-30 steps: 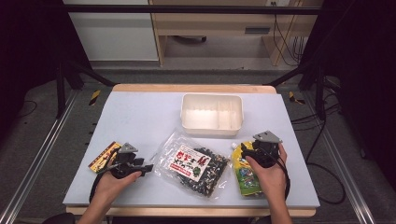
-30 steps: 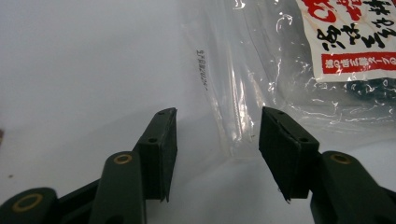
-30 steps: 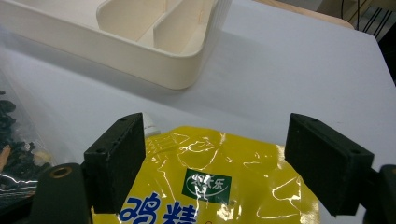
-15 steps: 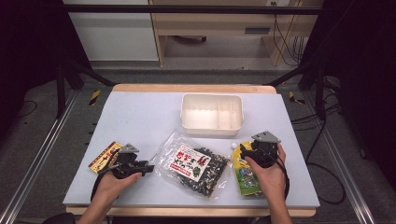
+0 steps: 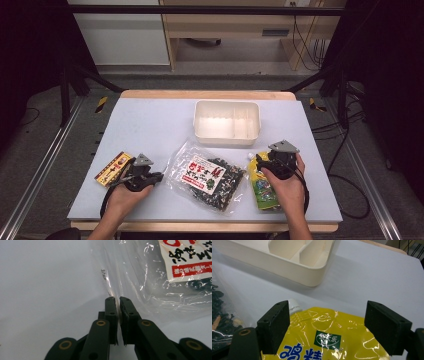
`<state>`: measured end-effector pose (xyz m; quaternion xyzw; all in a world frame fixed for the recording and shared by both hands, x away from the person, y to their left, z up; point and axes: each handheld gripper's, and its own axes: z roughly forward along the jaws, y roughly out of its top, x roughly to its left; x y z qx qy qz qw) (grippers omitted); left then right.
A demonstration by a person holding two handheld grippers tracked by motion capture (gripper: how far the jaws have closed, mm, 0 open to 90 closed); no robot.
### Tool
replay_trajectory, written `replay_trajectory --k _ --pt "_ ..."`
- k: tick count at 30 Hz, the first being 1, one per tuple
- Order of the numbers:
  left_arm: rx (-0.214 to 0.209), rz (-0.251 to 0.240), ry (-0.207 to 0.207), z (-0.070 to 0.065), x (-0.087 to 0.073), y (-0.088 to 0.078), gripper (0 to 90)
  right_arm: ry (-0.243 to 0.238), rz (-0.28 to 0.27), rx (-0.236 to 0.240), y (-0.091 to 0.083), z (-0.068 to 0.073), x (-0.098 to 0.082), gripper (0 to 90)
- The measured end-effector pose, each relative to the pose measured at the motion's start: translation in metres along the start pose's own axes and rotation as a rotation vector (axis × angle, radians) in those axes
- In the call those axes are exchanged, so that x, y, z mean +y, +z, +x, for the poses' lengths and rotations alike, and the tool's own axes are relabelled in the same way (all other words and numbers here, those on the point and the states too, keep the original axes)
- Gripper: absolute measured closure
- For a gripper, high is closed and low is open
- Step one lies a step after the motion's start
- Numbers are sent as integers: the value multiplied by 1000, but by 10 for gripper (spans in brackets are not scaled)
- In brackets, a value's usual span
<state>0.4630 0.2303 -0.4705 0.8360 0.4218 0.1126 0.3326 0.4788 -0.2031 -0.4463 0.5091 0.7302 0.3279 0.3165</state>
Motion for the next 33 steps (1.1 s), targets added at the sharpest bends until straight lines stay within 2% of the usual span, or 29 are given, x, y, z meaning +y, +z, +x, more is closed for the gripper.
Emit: replay_trajectory --k 2,8,11,14,17,22,26,28,33 --pt "-8 -6 -9 1 -1 0 865 -6 0 -1 0 0 0 208" --pt "8 4 38 -1 1 0 897 -8 -1 -1 0 2 1 208" --pt "11 -1 41 -2 1 -1 899 -5 -1 -1 0 2 1 208" --pt "26 -28 55 0 4 -8 900 -5 -5 -2 0 2 1 209" --pt "13 -81 49 1 7 -20 900 -13 -10 -2 0 2 1 209" --pt "40 -106 107 -6 10 -35 900 -16 -14 3 -1 3 2 209" --pt "50 -134 114 -6 12 -44 900 -19 -25 6 -3 4 3 209" --pt "65 -136 125 -4 13 -48 900 -20 -25 4 -3 4 3 209" --pt "70 -145 131 4 16 -55 900 -21 -32 6 -5 7 5 209"
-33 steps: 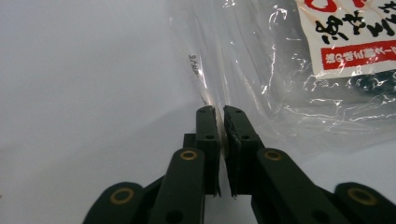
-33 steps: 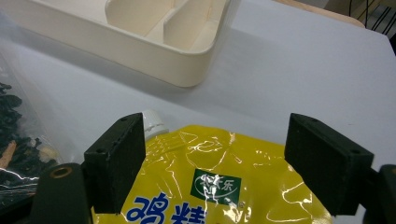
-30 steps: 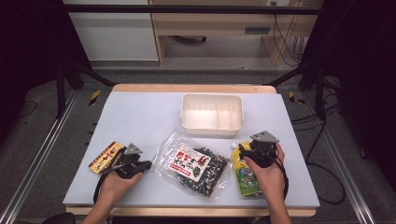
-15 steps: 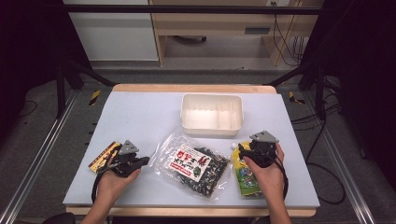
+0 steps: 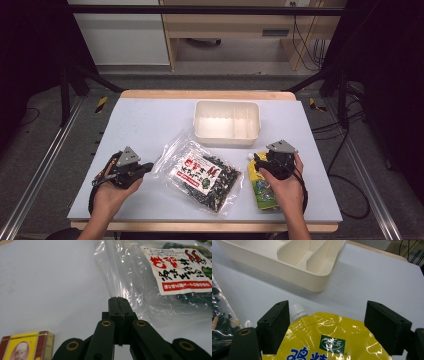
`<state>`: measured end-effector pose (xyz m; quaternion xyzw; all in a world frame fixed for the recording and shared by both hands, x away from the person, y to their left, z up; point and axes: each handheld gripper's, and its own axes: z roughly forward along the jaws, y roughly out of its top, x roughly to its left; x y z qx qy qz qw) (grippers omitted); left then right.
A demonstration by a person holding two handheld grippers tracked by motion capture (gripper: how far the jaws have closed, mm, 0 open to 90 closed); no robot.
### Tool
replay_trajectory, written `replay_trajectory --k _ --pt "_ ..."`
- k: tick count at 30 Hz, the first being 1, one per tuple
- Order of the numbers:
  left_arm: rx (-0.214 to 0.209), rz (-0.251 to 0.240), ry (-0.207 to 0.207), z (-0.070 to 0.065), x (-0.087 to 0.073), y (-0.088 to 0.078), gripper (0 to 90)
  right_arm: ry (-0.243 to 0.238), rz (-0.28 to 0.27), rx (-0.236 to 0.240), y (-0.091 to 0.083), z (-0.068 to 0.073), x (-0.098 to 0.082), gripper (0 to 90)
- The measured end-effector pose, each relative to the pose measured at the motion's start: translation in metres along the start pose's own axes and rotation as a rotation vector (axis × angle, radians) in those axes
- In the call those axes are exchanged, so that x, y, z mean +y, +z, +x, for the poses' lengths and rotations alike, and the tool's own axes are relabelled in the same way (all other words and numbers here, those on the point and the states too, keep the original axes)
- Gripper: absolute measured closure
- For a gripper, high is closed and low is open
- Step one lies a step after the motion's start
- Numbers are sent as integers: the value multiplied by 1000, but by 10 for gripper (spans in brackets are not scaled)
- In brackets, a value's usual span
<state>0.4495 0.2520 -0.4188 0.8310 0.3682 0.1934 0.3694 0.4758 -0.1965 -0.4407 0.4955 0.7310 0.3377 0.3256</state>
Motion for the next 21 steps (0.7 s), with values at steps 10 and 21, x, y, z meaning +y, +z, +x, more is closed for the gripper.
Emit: replay_trajectory --k 10,21 --pt "12 -13 57 9 16 -11 900 -46 -85 114 -6 26 24 206" --pt "37 -41 96 17 35 -28 900 -110 -108 172 -6 48 52 200"
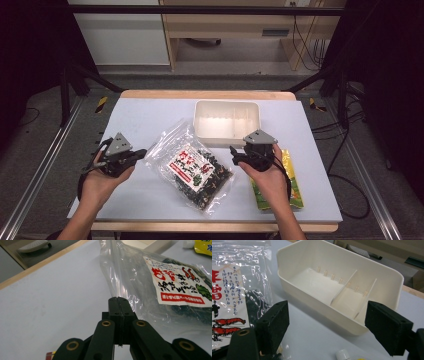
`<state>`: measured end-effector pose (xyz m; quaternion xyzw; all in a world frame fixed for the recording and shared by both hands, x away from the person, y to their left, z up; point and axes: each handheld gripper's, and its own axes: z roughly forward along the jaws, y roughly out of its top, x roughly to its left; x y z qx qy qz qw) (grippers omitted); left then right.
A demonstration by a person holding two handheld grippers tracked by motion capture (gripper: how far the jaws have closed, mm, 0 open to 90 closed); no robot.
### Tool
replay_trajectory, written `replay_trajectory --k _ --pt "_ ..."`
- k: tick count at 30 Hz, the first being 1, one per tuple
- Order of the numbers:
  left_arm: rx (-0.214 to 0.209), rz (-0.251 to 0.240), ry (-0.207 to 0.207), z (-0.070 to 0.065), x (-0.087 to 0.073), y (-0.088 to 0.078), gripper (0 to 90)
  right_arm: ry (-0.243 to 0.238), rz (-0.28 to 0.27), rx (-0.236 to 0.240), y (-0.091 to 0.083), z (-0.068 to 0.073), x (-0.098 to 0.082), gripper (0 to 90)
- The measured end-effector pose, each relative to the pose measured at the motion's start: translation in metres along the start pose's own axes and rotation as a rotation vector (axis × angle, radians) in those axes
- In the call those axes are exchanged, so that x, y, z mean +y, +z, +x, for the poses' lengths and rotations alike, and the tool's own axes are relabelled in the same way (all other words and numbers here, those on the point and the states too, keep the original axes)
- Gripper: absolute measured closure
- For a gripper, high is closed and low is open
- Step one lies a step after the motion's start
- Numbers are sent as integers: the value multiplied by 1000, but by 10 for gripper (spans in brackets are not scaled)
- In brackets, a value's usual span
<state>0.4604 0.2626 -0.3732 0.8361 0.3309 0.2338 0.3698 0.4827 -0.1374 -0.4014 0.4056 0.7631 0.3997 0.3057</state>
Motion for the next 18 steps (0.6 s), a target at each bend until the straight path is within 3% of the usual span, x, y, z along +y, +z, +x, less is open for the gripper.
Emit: replay_trajectory --k 4,9,12,14,18 --pt "3 27 14 12 9 2 900 -8 7 18 4 2 3 200" --pt "-24 12 21 28 24 7 900 -16 13 41 8 2 11 199" --pt "-33 17 47 29 33 10 900 -36 9 47 9 0 19 198" --pt "-27 22 88 28 46 10 900 -41 6 51 8 -1 24 198" --pt "-27 3 103 27 56 7 900 -56 0 52 7 -3 33 198"
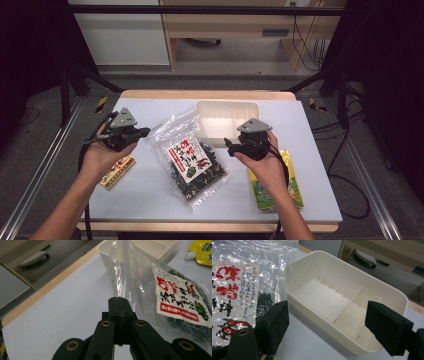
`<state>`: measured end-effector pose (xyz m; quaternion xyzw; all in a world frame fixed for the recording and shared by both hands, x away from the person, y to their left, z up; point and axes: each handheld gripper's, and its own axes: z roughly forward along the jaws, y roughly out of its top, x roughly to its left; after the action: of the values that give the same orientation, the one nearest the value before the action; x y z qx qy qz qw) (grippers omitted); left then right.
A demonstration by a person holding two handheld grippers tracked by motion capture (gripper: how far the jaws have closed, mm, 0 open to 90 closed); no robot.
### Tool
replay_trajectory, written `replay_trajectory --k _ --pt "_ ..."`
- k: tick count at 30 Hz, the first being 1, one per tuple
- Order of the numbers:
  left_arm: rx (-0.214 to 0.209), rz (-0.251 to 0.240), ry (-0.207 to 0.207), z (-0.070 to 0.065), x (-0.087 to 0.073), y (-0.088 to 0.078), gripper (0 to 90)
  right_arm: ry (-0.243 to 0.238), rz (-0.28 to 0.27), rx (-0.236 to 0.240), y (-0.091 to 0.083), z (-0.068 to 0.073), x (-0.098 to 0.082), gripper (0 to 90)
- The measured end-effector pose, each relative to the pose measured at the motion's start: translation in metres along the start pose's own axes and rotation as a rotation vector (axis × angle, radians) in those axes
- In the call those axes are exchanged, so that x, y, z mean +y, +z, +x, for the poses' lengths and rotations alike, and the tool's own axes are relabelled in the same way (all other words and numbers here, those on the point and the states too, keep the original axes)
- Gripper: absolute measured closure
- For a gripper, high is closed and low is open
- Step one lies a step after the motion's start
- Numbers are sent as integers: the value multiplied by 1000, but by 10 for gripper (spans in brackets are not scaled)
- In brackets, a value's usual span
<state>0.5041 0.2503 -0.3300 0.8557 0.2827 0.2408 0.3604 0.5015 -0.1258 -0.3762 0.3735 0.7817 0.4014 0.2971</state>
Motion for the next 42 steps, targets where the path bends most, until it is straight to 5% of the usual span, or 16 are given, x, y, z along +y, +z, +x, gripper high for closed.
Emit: replay_trajectory --k 7,25,42 --pt "-10 -47 39 -8 26 -6 900 -24 -7 -2 -3 -6 12 189" --pt "-25 -62 128 -22 65 -6 900 -107 24 51 -20 -33 35 109" --pt "-69 -65 178 -27 93 2 900 -165 51 108 -37 -48 55 199"
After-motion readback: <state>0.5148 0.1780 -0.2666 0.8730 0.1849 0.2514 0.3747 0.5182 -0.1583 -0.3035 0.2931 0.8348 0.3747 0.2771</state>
